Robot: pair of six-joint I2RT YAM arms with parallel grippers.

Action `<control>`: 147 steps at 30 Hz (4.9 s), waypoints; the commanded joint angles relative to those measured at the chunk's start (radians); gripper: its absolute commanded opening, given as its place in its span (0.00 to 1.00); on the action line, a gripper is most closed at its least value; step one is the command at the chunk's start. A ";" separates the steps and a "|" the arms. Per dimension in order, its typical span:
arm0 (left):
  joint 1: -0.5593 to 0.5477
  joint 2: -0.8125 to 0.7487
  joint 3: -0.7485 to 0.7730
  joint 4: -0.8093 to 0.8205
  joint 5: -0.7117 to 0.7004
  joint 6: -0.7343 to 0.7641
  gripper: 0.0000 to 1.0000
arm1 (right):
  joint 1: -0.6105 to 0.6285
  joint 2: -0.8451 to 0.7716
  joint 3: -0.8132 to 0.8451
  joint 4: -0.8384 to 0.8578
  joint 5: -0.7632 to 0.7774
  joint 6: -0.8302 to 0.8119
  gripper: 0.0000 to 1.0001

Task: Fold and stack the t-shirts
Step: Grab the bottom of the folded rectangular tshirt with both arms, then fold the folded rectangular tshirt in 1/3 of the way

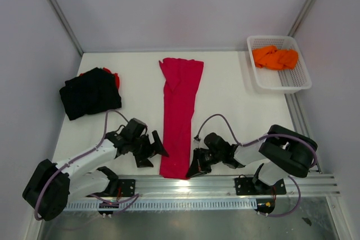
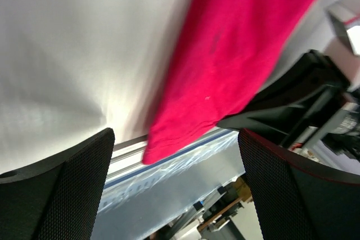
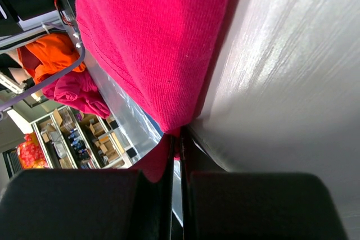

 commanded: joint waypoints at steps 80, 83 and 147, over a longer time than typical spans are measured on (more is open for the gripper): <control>-0.023 0.606 0.786 -0.366 -0.157 0.339 0.00 | -0.424 -0.066 0.710 -0.855 0.094 -0.583 0.03; 0.023 0.640 0.878 -0.407 -0.163 0.368 0.00 | -0.464 -0.024 0.811 -0.901 0.090 -0.620 0.03; 0.264 1.089 1.287 -0.439 -0.069 0.465 0.17 | -0.649 0.310 1.146 -1.065 0.105 -0.792 0.51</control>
